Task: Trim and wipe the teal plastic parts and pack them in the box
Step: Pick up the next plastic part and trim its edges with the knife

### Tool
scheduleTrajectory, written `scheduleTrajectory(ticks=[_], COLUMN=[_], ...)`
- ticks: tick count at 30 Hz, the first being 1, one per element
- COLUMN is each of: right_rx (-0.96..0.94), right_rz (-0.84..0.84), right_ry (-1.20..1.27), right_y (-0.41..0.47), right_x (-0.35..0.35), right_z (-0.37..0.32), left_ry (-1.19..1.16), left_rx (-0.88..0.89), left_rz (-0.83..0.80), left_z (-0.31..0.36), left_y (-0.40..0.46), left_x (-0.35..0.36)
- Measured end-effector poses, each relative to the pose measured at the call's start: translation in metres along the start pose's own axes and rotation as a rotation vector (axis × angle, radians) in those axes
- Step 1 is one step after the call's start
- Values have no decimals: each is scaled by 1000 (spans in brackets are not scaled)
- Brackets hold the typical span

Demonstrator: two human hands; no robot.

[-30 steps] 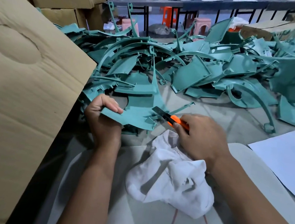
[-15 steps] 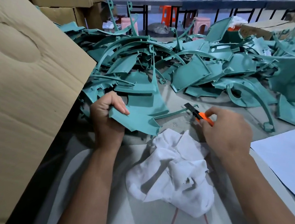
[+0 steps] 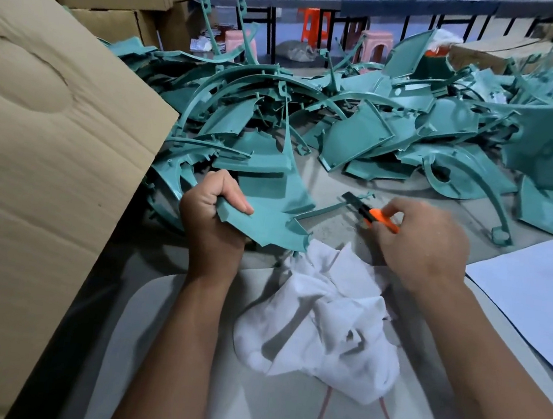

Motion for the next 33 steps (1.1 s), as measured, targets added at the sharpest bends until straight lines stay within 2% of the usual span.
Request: scheduleTrajectory(ticks=[3, 5, 7, 9, 15, 19, 21, 23, 27, 30, 33], right_rx=[-3, -112, -255, -309, -52, 35, 8, -77, -326, -272, -101], right_rz=[90, 113, 60, 7, -42, 34, 120, 184, 2, 21, 33], right_ry=[-15, 138, 260, 267, 83, -43, -56, 31, 243, 210, 89], right_y=[-1, -9, -20, -26, -5, 0, -4, -10, -22, -20, -8], right_x=[-6, -11, -13, -8, 1, -4, -5, -7, -3, 0, 1], right_z=[-3, -17, -34, -42, -10, 1, -4, -14, -39, -36, -15], left_ry=[-12, -8, 0, 8, -58, -31, -4, 2, -10, -7, -47], left_rx=[-16, -25, -24, -15, -38, -19, -16, -25, -25, -13, -30], left_rz=[2, 7, 5, -4, 23, 19, 23, 33, 36, 19, 48], left_z=[-1, -4, -4, -2, -2, 0, -1, -3, -4, -4, -5], left_y=[-1, -1, -1, 0, 5, 4, 3, 3, 4, 3, 8], left_x=[1, 2, 2, 1, -5, -5, -4, -4, -4, -5, -11])
Point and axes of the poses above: each hand's wrist, its own y-axis towards the middle knuckle, its own x-axis out of the palm, z = x × y, the point moved 3 cm from there along y, towards the middle knuckle, and after that the axes turned 14 degrees about z, right-handed, at the moved point
